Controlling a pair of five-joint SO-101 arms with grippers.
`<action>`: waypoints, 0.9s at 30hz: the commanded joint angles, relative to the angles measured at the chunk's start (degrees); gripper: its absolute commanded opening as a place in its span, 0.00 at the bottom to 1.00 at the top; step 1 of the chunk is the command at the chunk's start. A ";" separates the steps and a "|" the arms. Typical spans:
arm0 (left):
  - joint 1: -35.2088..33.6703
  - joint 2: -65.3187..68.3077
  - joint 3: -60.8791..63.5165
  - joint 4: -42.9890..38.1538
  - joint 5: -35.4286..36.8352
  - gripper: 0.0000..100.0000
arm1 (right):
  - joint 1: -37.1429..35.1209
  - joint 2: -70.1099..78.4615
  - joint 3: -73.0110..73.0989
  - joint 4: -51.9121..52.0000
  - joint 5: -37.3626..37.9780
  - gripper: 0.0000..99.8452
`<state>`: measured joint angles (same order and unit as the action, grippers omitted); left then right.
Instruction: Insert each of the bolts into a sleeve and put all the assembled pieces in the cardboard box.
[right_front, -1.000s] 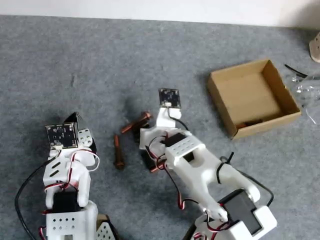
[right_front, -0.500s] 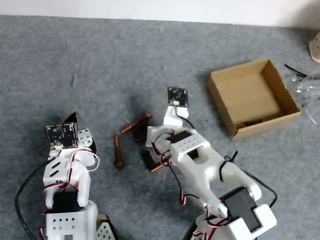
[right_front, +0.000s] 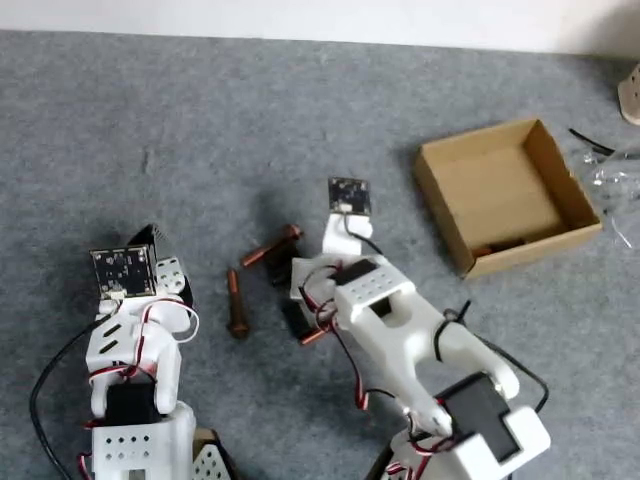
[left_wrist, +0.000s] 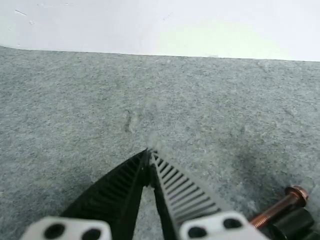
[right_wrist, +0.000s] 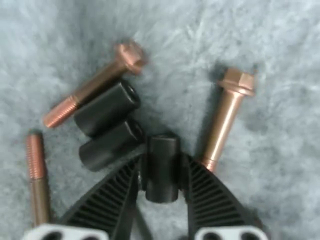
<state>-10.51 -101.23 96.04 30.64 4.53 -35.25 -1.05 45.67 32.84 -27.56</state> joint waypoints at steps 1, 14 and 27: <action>0.84 -0.31 0.04 -1.23 0.09 0.01 | -0.84 5.32 -5.49 8.84 0.88 0.09; 0.84 -0.31 0.04 -1.23 0.09 0.01 | -0.13 19.30 -23.52 25.54 0.88 0.09; 0.84 -0.31 0.13 -1.23 0.09 0.01 | 2.42 19.91 -23.34 25.80 0.88 0.09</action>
<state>-10.51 -101.23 96.04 30.64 4.53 -34.55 16.62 21.85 56.40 -27.38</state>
